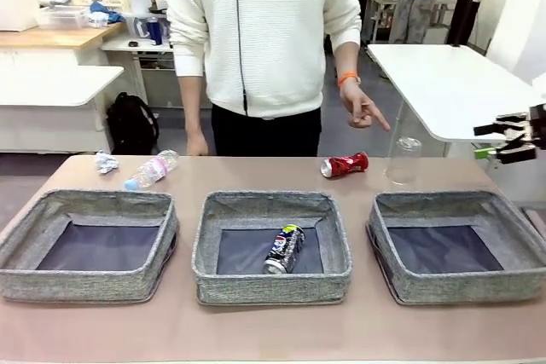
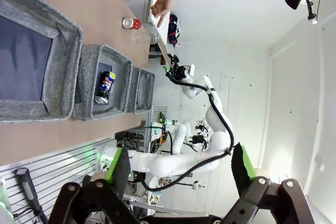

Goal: Sort the waste into the appropriate baskets.
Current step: Pick up the waste item pointed out by the person.

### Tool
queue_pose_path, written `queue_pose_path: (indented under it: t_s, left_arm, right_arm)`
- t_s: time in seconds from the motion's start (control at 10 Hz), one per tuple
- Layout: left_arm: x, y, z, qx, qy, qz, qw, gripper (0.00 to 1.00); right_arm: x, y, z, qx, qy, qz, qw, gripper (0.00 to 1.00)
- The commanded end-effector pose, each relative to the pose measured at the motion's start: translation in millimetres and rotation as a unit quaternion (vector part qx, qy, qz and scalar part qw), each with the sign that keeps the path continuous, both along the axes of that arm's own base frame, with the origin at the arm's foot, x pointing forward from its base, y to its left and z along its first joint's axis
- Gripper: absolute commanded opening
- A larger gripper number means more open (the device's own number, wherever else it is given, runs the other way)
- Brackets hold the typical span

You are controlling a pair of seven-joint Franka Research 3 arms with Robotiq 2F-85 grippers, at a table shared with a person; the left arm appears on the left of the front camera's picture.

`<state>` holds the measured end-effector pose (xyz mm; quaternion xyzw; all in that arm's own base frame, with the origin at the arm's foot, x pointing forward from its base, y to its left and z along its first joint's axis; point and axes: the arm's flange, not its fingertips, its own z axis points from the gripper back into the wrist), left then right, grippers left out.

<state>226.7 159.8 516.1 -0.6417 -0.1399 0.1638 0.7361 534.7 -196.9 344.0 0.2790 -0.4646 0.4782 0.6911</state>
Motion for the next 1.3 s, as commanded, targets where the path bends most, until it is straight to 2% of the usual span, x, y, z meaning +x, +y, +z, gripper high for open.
queue_pose_path:
  t_s: [0.0, 0.1, 0.2, 0.3, 0.5, 0.6, 0.8, 1.2]
  left_arm:
    - [-1.1, 0.8, 0.9, -0.003, -0.014, -0.001, 1.000, 1.00]
    - [-1.1, 0.8, 0.9, -0.003, -0.014, -0.001, 1.000, 1.00]
    - [-1.1, 0.8, 0.9, -0.003, -0.014, -0.001, 1.000, 1.00]
    - [-1.1, 0.8, 0.9, -0.003, -0.014, -0.001, 1.000, 1.00]
    - [-1.1, 0.8, 0.9, -0.003, -0.014, -0.001, 1.000, 1.00]
    - [-1.1, 0.8, 0.9, -0.003, -0.014, -0.001, 1.000, 1.00]
    - [-1.1, 0.8, 0.9, -0.003, -0.014, -0.001, 1.000, 1.00]
    - [-1.1, 0.8, 0.9, -0.003, -0.014, -0.001, 1.000, 1.00]
  right_arm:
    - [-12.6, 5.5, 22.3, -0.012, -0.011, 0.000, 1.000, 1.00]
    - [-12.6, 5.5, 22.3, -0.012, -0.011, 0.000, 1.000, 1.00]
    - [5.1, -0.6, -9.9, 0.001, 0.006, 0.002, 1.000, 1.00]
    - [27.0, 3.5, -24.6, -0.026, 0.002, 0.024, 0.999, 1.00]
    - [48.1, 12.8, -40.5, 0.001, 0.011, 0.022, 1.000, 1.00]
    - [52.5, 22.1, -47.4, -0.001, 0.002, 0.011, 1.000, 1.00]
    - [62.9, 32.7, -67.0, 0.007, 0.023, -0.005, 1.000, 1.00]
    - [83.7, 64.3, -77.8, 0.031, 0.050, 0.002, 0.998, 1.00]
